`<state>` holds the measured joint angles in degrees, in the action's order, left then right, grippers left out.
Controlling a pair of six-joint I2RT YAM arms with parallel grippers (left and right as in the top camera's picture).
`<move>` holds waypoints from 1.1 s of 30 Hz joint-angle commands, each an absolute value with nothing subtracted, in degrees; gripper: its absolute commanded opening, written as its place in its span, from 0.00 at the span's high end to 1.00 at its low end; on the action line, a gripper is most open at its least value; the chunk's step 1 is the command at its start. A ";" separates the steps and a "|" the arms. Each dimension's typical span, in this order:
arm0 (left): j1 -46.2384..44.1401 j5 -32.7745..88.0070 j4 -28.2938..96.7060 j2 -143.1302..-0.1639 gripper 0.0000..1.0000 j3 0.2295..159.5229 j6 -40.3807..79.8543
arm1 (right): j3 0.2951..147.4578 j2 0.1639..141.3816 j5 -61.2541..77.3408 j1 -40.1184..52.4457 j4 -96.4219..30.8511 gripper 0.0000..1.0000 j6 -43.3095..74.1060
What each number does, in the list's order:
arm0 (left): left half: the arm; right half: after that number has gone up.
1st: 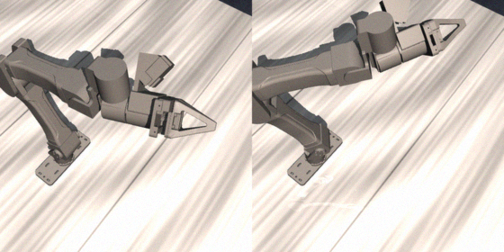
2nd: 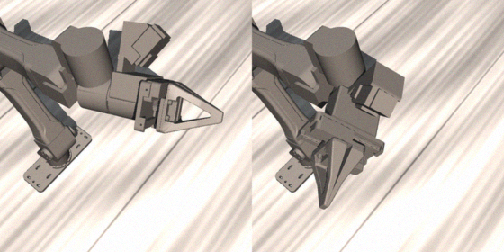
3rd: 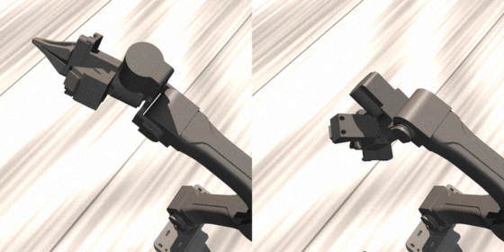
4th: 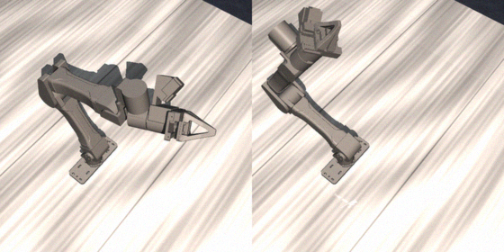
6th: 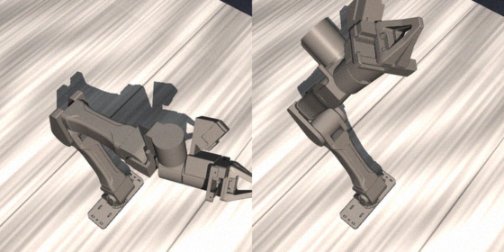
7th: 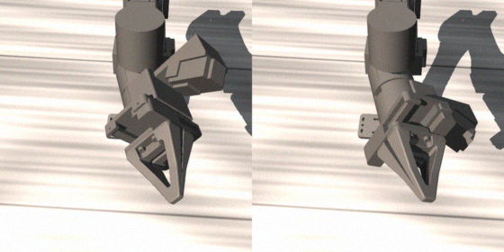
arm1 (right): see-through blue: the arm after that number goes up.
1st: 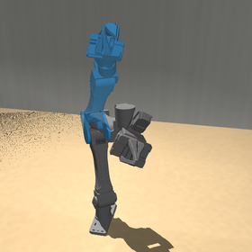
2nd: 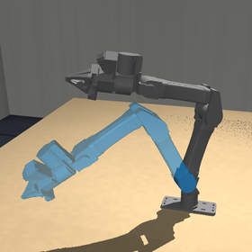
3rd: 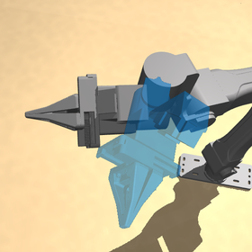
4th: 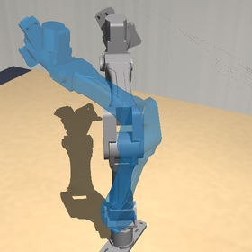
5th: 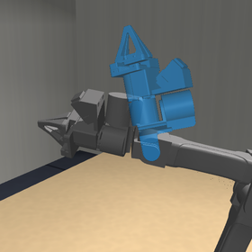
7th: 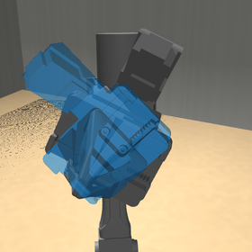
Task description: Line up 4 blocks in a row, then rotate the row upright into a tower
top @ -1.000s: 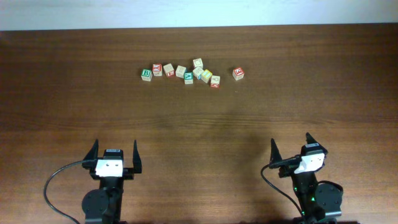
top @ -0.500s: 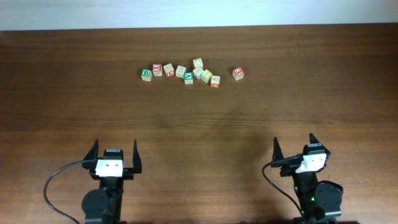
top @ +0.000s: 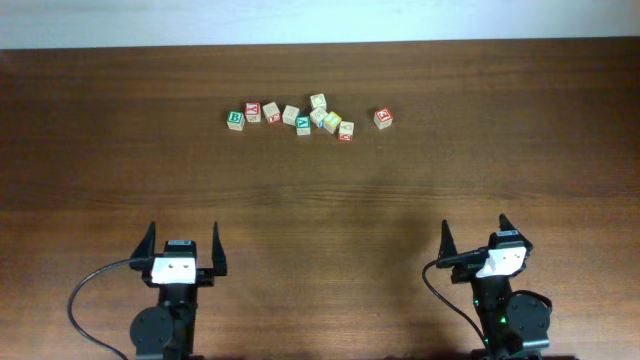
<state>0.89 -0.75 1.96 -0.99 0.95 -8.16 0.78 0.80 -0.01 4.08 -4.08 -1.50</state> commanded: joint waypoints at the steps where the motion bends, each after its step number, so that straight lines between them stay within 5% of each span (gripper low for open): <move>1: 0.89 0.27 1.76 -1.17 0.01 1.72 -9.30 | 0.32 0.21 -0.69 4.49 -3.66 0.02 -1.26; 12: 0.91 0.40 -3.79 -1.17 0.01 3.07 -9.30 | 1.41 0.21 -0.71 4.47 -1.48 0.02 -1.26; 25: 0.91 3.75 14.22 -3.18 0.01 23.35 -9.32 | 21.50 1.54 2.39 4.49 -12.25 0.02 -1.08; 33: 0.91 7.18 18.20 -16.40 0.01 34.28 -9.34 | 43.09 32.80 13.37 4.49 -19.75 0.02 -1.08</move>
